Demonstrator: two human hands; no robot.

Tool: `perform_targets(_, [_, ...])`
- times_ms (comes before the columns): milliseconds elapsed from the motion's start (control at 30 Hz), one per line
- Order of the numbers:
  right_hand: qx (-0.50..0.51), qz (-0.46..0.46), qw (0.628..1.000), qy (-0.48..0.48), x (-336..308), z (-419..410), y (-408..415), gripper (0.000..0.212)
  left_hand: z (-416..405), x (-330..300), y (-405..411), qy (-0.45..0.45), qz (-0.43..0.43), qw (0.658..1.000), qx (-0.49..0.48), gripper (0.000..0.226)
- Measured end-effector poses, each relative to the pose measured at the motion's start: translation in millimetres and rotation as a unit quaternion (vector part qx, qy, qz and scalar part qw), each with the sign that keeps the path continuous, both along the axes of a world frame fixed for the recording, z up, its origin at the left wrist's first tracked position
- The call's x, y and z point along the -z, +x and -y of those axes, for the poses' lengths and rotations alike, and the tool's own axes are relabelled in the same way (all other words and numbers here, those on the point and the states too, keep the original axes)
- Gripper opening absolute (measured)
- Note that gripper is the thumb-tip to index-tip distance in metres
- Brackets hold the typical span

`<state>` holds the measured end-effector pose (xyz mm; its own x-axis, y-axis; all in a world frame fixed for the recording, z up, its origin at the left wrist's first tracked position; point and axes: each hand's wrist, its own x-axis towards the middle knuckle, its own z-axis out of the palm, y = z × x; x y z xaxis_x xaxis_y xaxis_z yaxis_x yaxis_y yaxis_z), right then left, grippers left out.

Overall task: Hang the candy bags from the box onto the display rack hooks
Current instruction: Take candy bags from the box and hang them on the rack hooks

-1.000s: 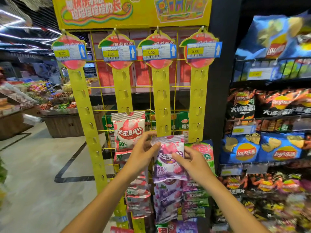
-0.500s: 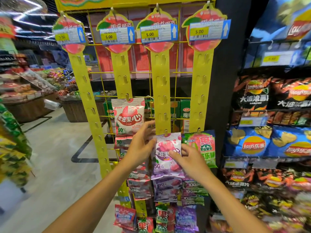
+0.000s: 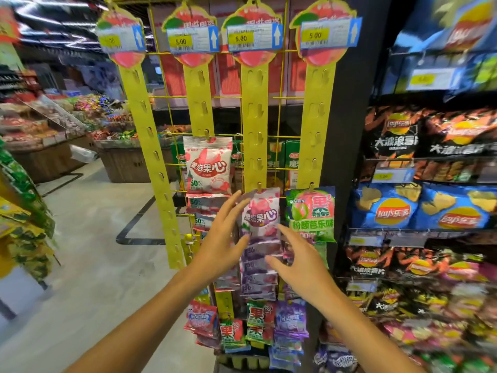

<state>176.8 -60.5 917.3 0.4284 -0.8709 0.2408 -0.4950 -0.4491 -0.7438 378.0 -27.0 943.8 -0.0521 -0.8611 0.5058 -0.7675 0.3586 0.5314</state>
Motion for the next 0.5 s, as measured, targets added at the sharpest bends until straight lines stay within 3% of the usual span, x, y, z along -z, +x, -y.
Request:
perform_targets(233, [-0.005, -0.113, 0.994, 0.007, 3, -51, -14, 0.063, -43, 40, 32, 0.012, 0.171, 0.985, 0.006, 0.065])
perform_targets(500, [0.001, -0.229, 0.968, 0.101, 77, -140, -76, 0.058, -91, 142, 13, 0.098, 0.267, 0.953, 0.107, 0.07])
